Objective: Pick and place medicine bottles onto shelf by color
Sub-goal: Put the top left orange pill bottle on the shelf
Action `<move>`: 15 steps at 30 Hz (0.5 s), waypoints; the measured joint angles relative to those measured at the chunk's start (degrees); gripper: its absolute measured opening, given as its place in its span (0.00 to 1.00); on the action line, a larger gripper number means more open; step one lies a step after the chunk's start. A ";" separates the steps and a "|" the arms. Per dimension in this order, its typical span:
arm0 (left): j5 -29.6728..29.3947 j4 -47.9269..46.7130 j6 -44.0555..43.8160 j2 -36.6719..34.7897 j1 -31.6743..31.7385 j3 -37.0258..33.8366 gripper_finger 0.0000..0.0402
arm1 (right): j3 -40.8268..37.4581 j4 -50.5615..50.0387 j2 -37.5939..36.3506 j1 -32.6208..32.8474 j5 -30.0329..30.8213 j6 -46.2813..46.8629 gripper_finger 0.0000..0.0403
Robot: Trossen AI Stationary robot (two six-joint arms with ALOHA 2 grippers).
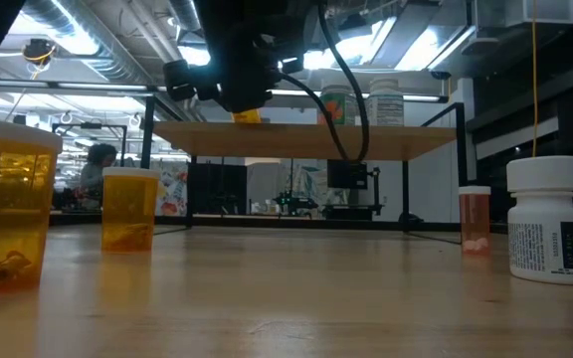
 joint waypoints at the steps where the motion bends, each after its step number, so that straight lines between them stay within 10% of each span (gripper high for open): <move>1: 0.02 0.00 -0.09 0.00 0.00 0.00 0.55 | 0.00 0.00 -0.02 0.00 0.00 0.00 0.78; 15: 0.18 7.13 -0.29 0.00 0.00 0.00 0.55 | 0.00 0.00 -0.02 -0.01 0.01 -1.72 0.78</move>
